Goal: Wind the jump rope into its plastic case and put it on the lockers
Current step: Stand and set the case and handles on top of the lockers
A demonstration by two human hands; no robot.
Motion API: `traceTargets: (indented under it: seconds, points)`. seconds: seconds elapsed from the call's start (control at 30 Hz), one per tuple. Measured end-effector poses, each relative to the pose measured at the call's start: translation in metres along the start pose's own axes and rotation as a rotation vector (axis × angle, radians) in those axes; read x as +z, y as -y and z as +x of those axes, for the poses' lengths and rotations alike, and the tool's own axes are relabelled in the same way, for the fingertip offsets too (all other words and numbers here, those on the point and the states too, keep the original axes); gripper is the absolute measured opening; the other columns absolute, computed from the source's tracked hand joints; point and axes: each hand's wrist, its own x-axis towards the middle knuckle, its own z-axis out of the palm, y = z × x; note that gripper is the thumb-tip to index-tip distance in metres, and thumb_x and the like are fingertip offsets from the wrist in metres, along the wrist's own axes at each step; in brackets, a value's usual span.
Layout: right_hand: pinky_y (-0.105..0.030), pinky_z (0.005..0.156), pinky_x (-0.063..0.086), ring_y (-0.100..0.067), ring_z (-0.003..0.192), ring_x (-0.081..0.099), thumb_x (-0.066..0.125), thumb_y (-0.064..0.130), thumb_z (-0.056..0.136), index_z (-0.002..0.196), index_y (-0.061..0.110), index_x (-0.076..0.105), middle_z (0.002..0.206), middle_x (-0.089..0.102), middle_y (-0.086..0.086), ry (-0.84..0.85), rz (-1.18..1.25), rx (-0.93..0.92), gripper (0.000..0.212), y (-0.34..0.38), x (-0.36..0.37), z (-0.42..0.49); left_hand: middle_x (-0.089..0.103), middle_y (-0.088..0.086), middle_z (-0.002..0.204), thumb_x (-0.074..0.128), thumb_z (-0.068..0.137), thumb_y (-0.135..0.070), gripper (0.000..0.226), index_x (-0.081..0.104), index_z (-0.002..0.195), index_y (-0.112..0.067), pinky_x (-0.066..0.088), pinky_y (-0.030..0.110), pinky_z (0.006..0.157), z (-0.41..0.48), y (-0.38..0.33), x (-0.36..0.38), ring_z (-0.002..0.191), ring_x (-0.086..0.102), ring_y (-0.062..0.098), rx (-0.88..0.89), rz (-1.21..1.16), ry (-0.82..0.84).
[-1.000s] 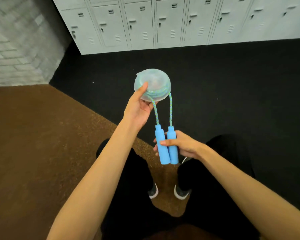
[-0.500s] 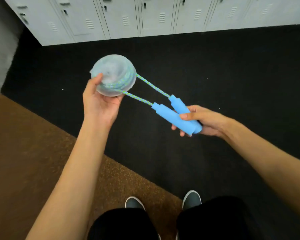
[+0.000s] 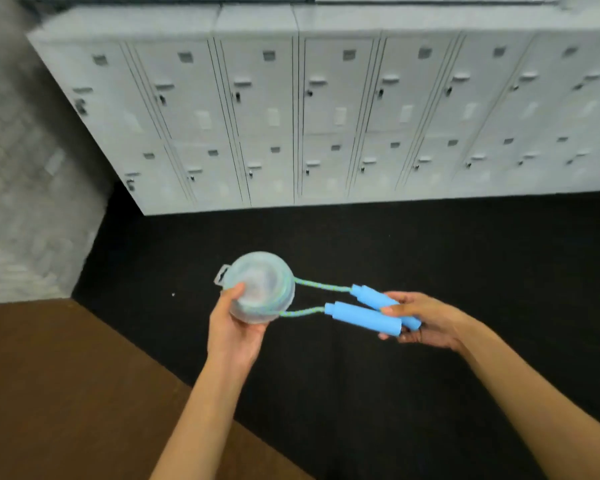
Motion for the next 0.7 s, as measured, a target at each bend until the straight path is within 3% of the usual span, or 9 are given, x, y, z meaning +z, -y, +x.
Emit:
traceTargets:
  seconds: [0.07,0.17,0.33,0.47,0.6,0.7]
  points:
    - [-0.031,0.057,0.058,-0.031,0.086,0.071,0.074,0.01,0.074,0.125,0.013,0.061,0.113,0.069,-0.021,-0.026,0.069,-0.03,0.053,0.023,0.018,-0.026,0.069,0.014,0.11,0.05,0.085,-0.008,0.029,0.071,0.103,-0.016,0.059,0.043,0.066,-0.018,-0.03,0.028,0.089,0.071,0.027,-0.01,-0.043,0.048]
    - [-0.028,0.05,0.054,-0.028,0.077,0.07,0.074,0.013,0.073,0.124,0.01,0.062,0.108,0.069,-0.021,-0.035,0.175,-0.053,0.052,0.049,0.052,-0.052,0.062,0.019,0.124,0.059,0.077,-0.014,0.053,0.053,0.129,-0.007,0.058,0.046,0.069,-0.035,-0.069,0.065,0.099,0.068,0.032,0.016,-0.068,0.109]
    - [-0.037,0.058,0.055,-0.028,0.07,0.064,0.075,0.014,0.075,0.123,0.002,0.059,0.097,0.066,-0.024,0.056,0.489,0.056,0.052,0.044,0.102,-0.064,0.065,0.018,0.121,0.058,0.086,-0.025,0.041,0.057,0.124,-0.009,0.05,0.053,0.092,-0.043,-0.092,0.113,0.11,0.064,0.034,0.047,-0.089,0.166]
    - [-0.037,0.052,0.058,-0.028,0.064,0.065,0.067,0.016,0.082,0.126,-0.002,0.056,0.097,0.066,-0.024,0.187,0.66,0.041,0.049,0.062,0.119,-0.045,0.071,0.015,0.106,0.045,0.098,-0.028,0.026,0.061,0.11,-0.013,0.052,0.051,0.085,-0.019,-0.11,0.15,0.096,0.07,0.03,0.095,-0.091,0.221]
    - [-0.034,0.049,0.058,-0.027,0.067,0.067,0.065,0.019,0.085,0.131,0.003,0.053,0.099,0.066,-0.022,0.202,0.748,-0.02,0.051,0.103,0.1,-0.011,0.061,0.02,0.125,0.04,0.098,-0.035,0.042,0.052,0.13,-0.009,0.057,0.047,0.08,0.027,-0.127,0.174,0.108,0.064,0.034,0.098,-0.122,0.209]
    - [-0.032,0.049,0.058,-0.028,0.072,0.07,0.068,0.018,0.082,0.127,0.007,0.058,0.098,0.07,-0.022,0.119,0.701,-0.104,0.047,0.153,0.073,0.017,0.059,0.019,0.128,0.038,0.099,-0.037,0.045,0.051,0.133,-0.012,0.052,0.049,0.085,0.068,-0.136,0.196,0.115,0.059,0.035,0.103,-0.165,0.192]
